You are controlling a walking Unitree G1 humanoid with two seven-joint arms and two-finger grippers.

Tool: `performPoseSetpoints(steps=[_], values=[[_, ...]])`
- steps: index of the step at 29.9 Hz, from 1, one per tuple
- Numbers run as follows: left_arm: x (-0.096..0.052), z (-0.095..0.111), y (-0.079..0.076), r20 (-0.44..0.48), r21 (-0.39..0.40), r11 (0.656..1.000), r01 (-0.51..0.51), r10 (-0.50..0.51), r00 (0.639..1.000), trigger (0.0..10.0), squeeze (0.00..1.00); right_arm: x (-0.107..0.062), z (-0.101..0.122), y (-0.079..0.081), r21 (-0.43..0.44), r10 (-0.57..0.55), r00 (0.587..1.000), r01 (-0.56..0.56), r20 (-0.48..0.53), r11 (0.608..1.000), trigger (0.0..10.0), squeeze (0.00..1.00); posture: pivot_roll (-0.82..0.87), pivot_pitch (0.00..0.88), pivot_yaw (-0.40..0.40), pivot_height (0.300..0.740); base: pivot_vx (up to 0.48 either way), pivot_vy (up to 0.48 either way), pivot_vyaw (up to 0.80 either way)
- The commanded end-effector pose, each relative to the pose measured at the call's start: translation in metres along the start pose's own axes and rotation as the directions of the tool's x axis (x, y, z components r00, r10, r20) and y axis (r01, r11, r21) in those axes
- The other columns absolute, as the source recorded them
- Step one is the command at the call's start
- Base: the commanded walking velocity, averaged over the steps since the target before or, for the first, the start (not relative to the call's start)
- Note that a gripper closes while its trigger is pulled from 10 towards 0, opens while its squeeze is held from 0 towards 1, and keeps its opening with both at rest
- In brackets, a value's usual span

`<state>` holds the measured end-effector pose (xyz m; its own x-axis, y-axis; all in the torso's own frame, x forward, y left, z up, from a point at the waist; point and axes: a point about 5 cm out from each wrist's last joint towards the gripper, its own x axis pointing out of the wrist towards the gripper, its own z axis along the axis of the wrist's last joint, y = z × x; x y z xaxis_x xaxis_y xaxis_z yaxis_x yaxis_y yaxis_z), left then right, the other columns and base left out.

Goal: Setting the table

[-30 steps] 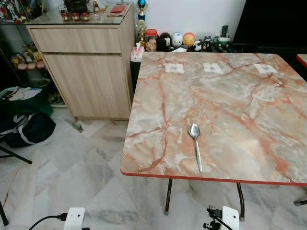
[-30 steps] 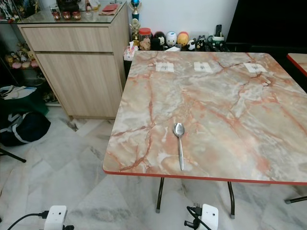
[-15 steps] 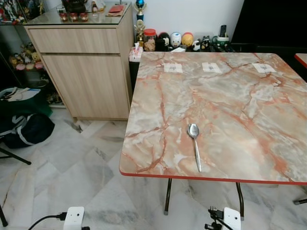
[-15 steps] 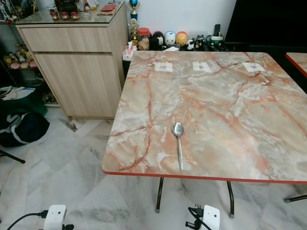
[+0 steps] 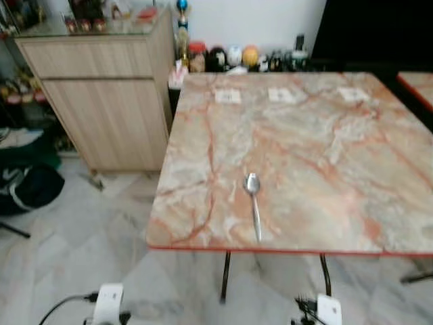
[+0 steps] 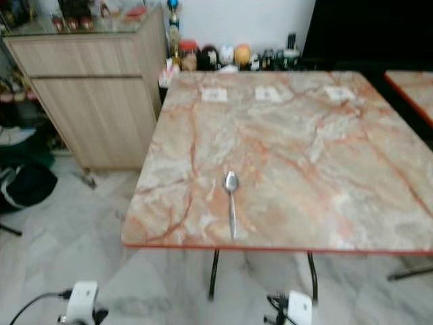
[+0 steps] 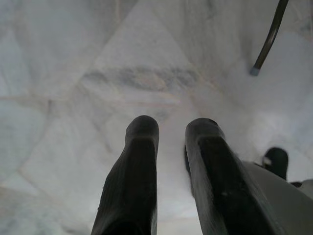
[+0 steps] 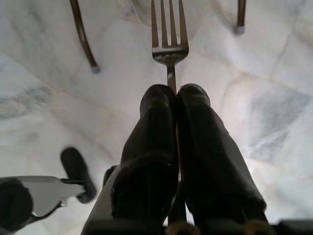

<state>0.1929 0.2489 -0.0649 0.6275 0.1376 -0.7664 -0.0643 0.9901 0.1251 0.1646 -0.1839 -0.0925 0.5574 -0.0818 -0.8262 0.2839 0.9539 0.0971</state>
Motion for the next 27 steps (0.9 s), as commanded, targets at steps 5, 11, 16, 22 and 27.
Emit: performPoseSetpoints(steps=[5, 11, 16, 22, 27], values=[[-0.001, -0.008, 0.001, -0.032, 0.016, 1.000, -0.002, 0.003, 0.999, 10.0, 0.00, 0.001, 0.005, 0.003, 0.001, 0.003, 1.000, -0.003, 0.008, 1.000, 10.0, 0.00, 0.06, 0.000, -0.019, 0.740, 0.000, -0.418, 0.00], [-0.001, -0.004, 0.000, -0.023, 0.015, 1.000, 0.002, -0.002, 1.000, 10.0, 0.00, 0.002, 0.007, 0.004, -0.004, 0.002, 1.000, -0.002, 0.010, 1.000, 10.0, 0.00, 0.05, 0.000, -0.018, 0.740, 0.000, -0.421, 0.00], [0.000, -0.003, 0.000, -0.019, 0.014, 1.000, 0.003, -0.002, 1.000, 10.0, 0.00, 0.002, 0.006, 0.004, -0.002, 0.002, 1.000, -0.002, 0.010, 1.000, 10.0, 0.00, 0.05, 0.000, -0.017, 0.740, 0.000, -0.421, 0.00], [0.000, -0.002, 0.000, -0.017, 0.016, 1.000, 0.005, -0.005, 1.000, 10.0, 0.00, 0.002, 0.007, 0.008, 0.000, 0.005, 1.000, -0.005, 0.010, 1.000, 10.0, 0.00, 0.04, 0.010, -0.012, 0.740, 0.000, -0.421, 0.00], [0.000, -0.001, -0.001, -0.014, 0.016, 1.000, 0.008, -0.007, 1.000, 10.0, 0.00, 0.004, 0.014, 0.017, -0.006, 0.013, 1.000, -0.013, 0.021, 1.000, 10.0, 0.00, 0.03, 0.017, -0.013, 0.740, 0.000, -0.421, 0.00]])
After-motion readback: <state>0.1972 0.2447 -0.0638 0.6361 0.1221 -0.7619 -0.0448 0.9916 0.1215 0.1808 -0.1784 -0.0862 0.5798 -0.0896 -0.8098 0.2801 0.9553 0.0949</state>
